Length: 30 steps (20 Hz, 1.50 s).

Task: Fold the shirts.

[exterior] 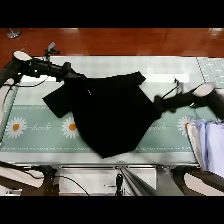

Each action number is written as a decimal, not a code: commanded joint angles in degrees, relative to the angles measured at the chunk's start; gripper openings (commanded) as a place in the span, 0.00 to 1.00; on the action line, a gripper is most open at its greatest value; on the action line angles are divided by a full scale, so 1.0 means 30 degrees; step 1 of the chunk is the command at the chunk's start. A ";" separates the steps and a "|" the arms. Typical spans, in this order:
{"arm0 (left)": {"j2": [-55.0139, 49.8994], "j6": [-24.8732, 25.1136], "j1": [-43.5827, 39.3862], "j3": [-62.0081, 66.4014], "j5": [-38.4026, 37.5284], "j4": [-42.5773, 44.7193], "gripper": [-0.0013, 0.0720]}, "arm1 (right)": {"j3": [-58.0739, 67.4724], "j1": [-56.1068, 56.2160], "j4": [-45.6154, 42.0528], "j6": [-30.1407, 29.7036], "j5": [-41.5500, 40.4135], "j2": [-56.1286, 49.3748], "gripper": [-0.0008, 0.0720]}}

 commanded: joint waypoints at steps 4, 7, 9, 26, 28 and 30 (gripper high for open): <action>0.7752 0.1464 -0.0583 -1.0200 0.1770 -0.1064 0.05 | 0.9850 -0.3453 -0.1035 -0.0517 0.2572 -0.4583 0.04; 1.1686 0.1428 -0.1814 -1.6058 0.3767 -0.3614 0.05 | 1.3427 -0.2936 0.0546 -0.0474 0.2565 -0.7737 0.04; 1.3209 0.1421 -0.2200 -1.8498 0.5333 -0.4874 0.05 | 1.4608 -0.2550 0.1603 -0.0423 0.2463 -0.9479 0.04; 0.8153 -0.3665 0.5428 -0.7169 0.2754 0.5326 0.98 | 0.8517 -0.8750 -0.4707 0.0000 0.5421 -0.2200 0.87; 0.6557 -0.2958 0.5202 -0.7147 0.2426 0.4809 0.98 | 0.3869 -0.8990 -0.3555 -0.0984 0.3861 -0.0211 0.87; 0.4699 -0.1435 0.4408 -0.6965 0.2004 0.3315 0.98 | 0.0117 -0.8823 -0.2127 -0.2222 0.3220 0.1115 0.87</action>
